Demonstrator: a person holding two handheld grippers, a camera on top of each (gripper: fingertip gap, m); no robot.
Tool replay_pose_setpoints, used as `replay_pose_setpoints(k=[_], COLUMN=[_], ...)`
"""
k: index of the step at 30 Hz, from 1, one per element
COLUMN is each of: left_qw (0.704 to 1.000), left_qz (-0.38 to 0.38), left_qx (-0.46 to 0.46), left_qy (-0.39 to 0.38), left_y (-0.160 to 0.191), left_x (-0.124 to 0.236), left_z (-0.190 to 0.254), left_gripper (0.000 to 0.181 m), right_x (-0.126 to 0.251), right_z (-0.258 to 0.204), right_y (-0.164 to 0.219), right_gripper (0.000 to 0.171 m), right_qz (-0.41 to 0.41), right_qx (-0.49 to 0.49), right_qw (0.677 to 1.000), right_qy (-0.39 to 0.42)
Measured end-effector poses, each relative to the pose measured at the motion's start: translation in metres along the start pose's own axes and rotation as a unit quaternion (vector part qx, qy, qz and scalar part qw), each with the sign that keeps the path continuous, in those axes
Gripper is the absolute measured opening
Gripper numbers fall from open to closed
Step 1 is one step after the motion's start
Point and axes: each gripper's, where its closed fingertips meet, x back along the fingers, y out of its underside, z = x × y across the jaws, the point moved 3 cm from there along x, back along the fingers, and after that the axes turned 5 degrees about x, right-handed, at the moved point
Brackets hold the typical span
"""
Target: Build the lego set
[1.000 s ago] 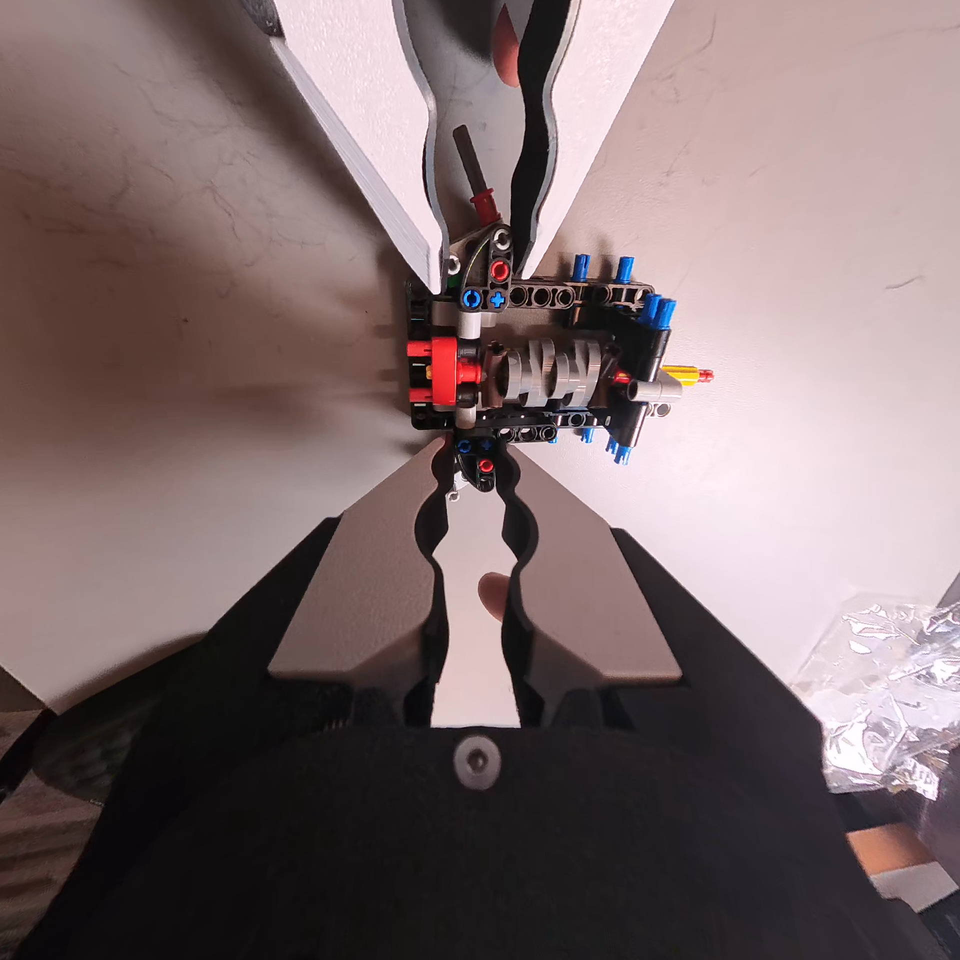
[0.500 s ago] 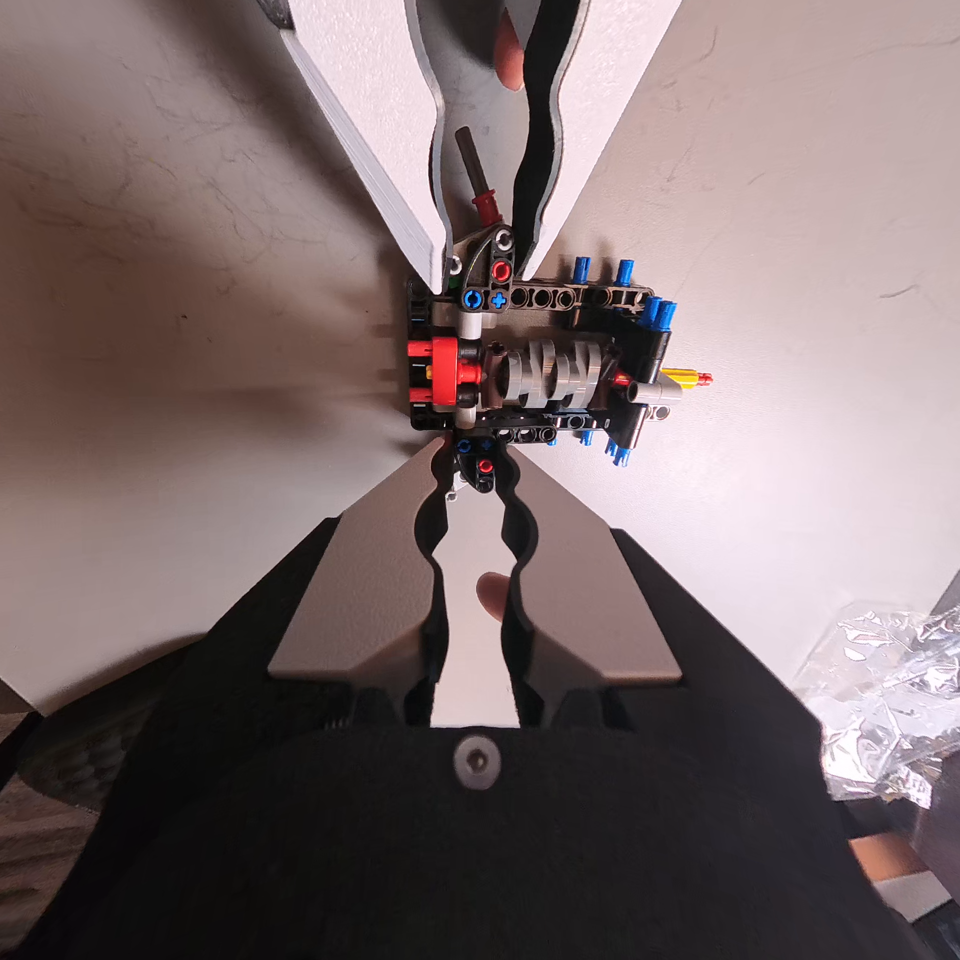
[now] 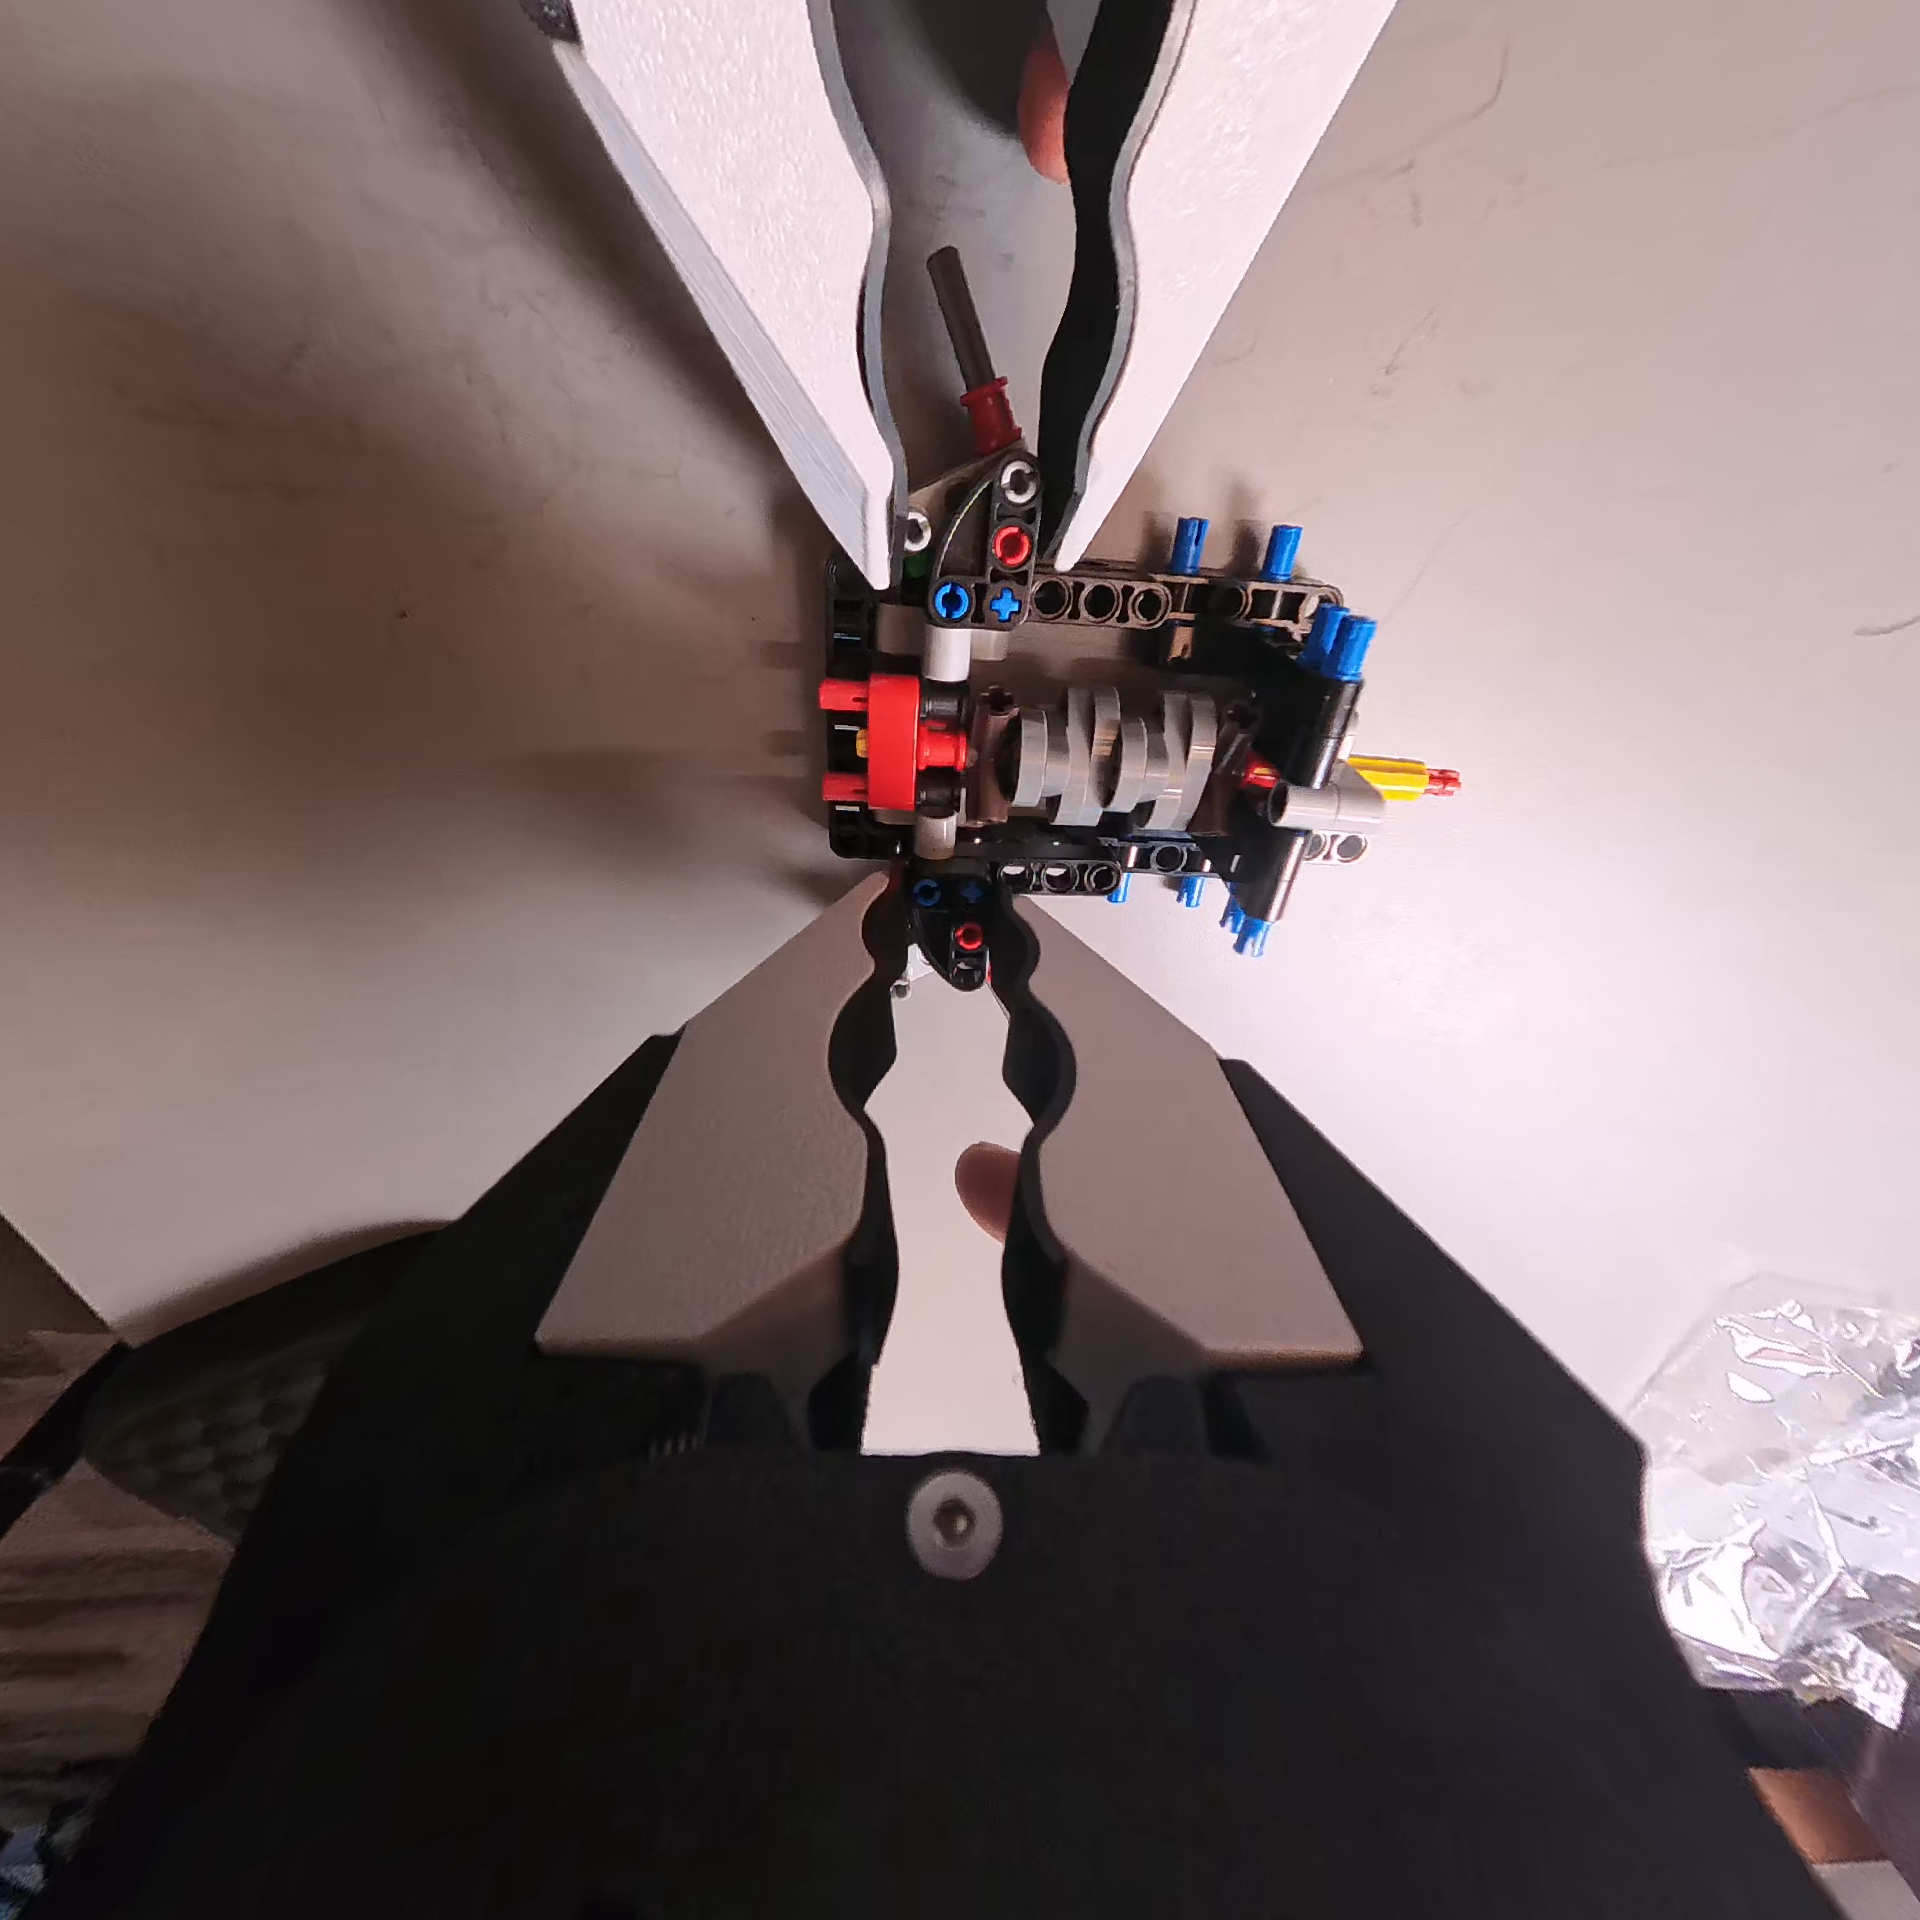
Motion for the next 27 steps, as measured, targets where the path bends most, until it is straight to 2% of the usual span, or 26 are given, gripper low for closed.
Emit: replay_pose_setpoints(k=[17, 20, 24, 27], left_qw=[1.000, 1.000, 1.000, 1.000], left_qz=[-0.005, -0.005, -0.009, -0.010], left_qx=[-0.004, -0.001, -0.005, -0.002], left_qy=[0.010, 0.009, 0.013, 0.014], left_y=[0.001, 0.002, 0.002, 0.001], left_x=[0.001, 0.003, 0.002, 0.001], left_z=[0.000, -0.003, -0.004, -0.005], left_gripper=[0.020, 0.020, 0.020, 0.019], right_x=[-0.001, 0.001, 0.021, 0.035], right_z=[0.002, 0.006, 0.014, 0.011], right_y=[-0.002, -0.001, 0.001, 0.014], right_gripper=[0.012, 0.013, 0.029, 0.034], right_qz=[-0.014, 0.030, 0.109, 0.158], right_qx=[0.011, -0.032, -0.055, -0.059], right_qw=[1.000, 0.999, 0.992, 0.986], right_qy=[-0.012, -0.026, -0.022, -0.001])
